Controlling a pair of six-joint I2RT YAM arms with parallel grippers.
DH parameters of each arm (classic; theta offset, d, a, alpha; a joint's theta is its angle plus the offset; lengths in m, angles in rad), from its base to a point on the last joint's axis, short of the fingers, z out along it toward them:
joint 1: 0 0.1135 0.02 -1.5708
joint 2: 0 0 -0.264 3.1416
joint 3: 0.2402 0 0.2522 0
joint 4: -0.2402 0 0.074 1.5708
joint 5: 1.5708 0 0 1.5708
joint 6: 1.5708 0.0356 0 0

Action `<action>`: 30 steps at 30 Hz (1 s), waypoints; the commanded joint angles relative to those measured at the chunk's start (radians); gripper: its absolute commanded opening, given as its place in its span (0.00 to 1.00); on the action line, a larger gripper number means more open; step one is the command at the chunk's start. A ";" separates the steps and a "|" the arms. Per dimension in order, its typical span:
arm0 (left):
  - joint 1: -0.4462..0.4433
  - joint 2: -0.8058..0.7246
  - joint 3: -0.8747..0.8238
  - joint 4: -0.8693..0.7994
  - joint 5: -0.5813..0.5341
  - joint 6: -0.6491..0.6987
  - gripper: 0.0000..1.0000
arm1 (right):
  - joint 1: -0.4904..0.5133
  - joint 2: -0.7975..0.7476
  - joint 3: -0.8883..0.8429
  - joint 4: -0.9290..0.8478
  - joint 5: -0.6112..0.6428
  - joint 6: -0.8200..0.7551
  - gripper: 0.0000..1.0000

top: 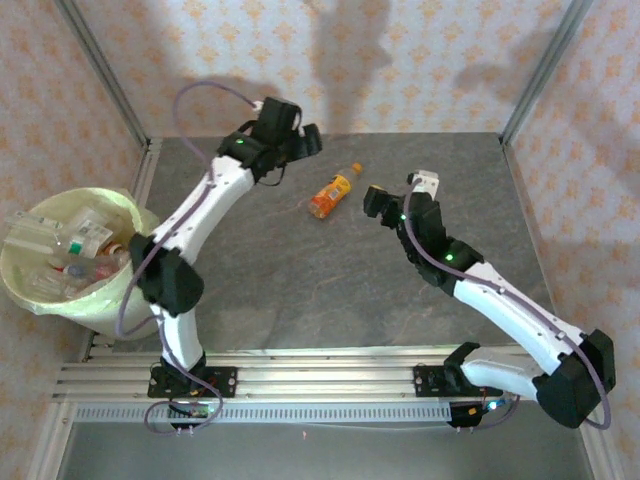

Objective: Put the plastic bottles in the bin

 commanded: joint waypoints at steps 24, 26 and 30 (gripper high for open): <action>-0.081 0.725 0.630 -0.262 -0.048 0.509 0.91 | -0.027 -0.162 -0.059 -0.203 0.093 0.037 0.99; -0.081 0.740 0.631 -0.271 -0.061 0.493 0.86 | -0.026 -0.164 -0.057 -0.206 0.095 0.033 0.99; -0.080 0.737 0.631 -0.297 -0.094 0.451 0.68 | -0.026 -0.163 -0.057 -0.208 0.097 0.034 0.99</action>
